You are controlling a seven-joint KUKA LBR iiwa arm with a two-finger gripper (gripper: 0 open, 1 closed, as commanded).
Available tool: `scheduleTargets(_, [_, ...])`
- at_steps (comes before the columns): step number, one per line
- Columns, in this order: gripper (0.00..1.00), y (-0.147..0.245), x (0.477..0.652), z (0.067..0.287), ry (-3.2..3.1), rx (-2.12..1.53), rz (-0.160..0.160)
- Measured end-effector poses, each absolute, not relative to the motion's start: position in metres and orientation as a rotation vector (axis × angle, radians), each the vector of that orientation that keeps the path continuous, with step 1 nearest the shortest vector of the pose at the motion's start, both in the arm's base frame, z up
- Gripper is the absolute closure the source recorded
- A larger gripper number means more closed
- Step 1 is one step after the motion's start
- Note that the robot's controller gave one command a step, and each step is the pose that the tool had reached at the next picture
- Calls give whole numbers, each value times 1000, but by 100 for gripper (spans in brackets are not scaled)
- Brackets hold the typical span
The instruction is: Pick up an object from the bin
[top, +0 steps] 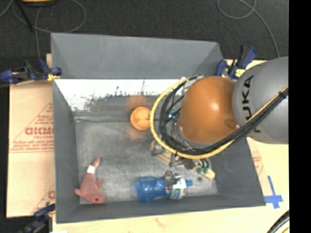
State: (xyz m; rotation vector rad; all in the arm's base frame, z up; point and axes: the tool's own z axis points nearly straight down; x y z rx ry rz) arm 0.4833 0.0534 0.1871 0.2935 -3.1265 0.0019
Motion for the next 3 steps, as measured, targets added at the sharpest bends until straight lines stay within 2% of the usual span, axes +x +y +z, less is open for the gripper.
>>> scheduleTargets(1, [0,54,488,166,-3106,551,4])
scheduleTargets(2, [100,47,487,78,-3027,886,3])
scheduleTargets(3, [100,47,487,78,-3028,885,3])
